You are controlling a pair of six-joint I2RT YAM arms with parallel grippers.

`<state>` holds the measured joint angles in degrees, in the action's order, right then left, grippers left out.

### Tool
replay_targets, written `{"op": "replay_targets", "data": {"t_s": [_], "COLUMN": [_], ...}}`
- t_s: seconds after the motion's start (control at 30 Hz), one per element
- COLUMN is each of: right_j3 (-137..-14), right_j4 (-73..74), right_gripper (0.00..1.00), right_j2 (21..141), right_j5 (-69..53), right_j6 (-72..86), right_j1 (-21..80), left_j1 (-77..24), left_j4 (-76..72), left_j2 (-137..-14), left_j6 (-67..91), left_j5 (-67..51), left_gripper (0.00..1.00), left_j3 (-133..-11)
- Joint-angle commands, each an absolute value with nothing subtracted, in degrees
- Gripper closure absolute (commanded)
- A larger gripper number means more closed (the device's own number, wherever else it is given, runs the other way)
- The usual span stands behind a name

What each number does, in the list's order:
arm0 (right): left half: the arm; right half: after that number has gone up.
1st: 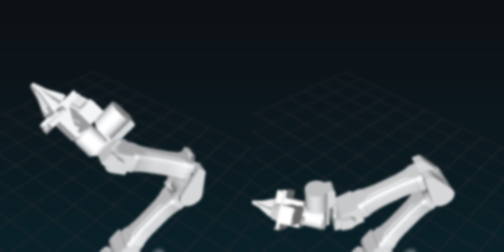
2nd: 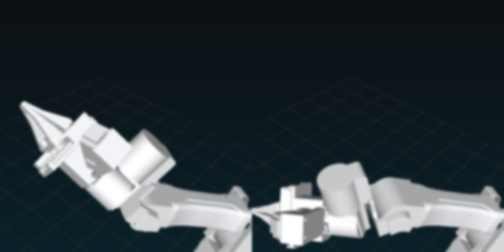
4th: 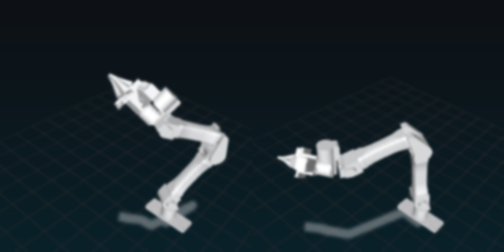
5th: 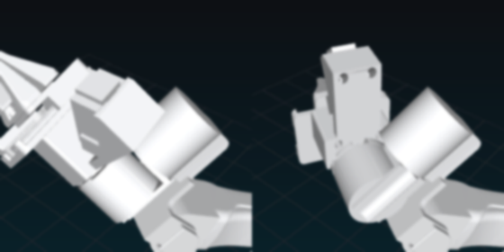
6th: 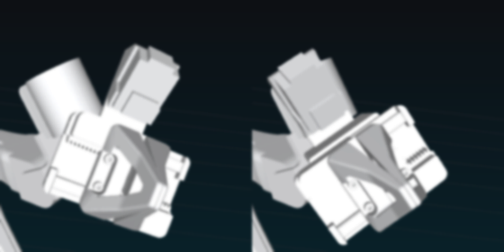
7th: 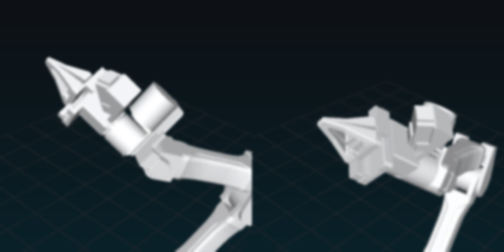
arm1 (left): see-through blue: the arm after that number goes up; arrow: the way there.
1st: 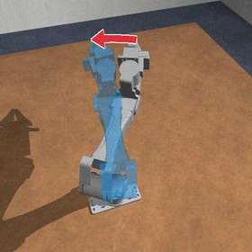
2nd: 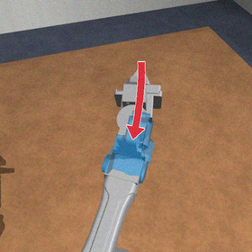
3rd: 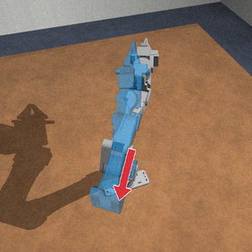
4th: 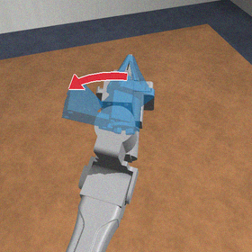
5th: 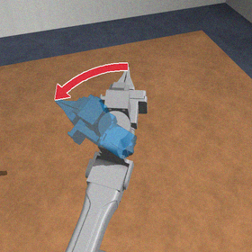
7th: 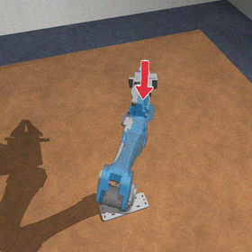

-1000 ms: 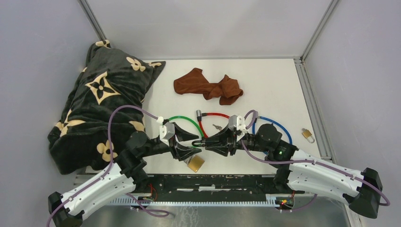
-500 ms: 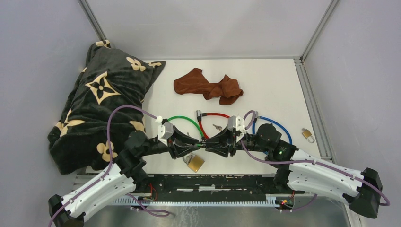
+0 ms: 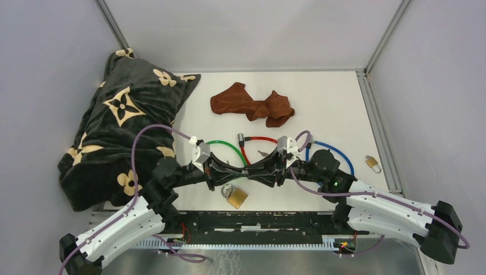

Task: Lock with the key
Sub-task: Lock the lock.

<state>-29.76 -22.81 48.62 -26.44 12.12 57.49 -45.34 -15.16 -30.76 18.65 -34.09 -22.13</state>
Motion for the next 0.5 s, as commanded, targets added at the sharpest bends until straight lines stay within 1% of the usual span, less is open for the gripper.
{"op": "replay_targets", "data": {"t_s": [0.0,0.1,0.33,0.47], "right_j3": [-29.22,-28.60,-27.05,-27.15], "right_j4": [-38.36,-41.72,-41.15,-41.96], "right_gripper": [1.00,1.00,1.00,1.00], "right_j2": [53.03,54.79,56.90,60.57], "right_j5": [-29.03,-29.78,-29.81,-30.51], "right_j6": [16.39,17.90,17.68,18.13], "right_j1": [58.62,58.58,57.52,57.21], "left_j1": [-47.68,-49.01,-50.38,-51.85], "left_j4": [-20.92,-21.38,-24.99,-26.29], "left_j2": [-34.59,-35.84,-35.86,-37.03], "left_j6": [21.01,19.04,15.07,13.51], "left_j5": [-30.13,-30.30,-28.69,-29.85], "left_gripper": [0.98,0.98,0.98,0.98], "left_j3": [-24.14,-25.09,-26.59,-27.09]}}
